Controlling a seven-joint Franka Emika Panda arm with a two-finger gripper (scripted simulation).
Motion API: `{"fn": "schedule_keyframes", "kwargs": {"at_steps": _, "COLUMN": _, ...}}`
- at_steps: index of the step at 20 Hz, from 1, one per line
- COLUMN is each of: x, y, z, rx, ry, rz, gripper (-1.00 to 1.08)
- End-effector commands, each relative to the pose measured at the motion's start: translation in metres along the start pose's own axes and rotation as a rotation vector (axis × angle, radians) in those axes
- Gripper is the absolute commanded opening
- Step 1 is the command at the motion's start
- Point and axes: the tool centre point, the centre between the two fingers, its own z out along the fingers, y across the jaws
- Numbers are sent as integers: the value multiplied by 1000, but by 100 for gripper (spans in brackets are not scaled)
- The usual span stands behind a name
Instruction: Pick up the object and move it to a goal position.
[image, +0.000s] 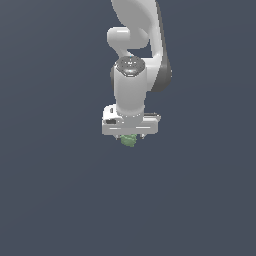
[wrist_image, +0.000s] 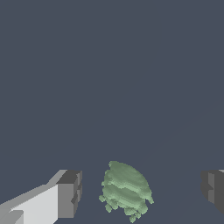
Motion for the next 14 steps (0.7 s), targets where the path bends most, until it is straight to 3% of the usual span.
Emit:
{"fn": "schedule_keyframes", "kwargs": {"at_steps": 1, "x": 0, "y": 0, "z": 0, "rx": 0, "ry": 0, "rz": 0, "gripper": 100}}
{"fn": "schedule_keyframes", "kwargs": {"at_steps": 9, "x": 1, "y": 26, "z": -7, "rx": -28, "ry": 2, "rz": 35, "gripper": 100}}
{"fn": "schedule_keyframes", "kwargs": {"at_steps": 14, "x": 1, "y": 28, "z": -8, "rx": -30, "ry": 2, "rz": 44, "gripper": 100}}
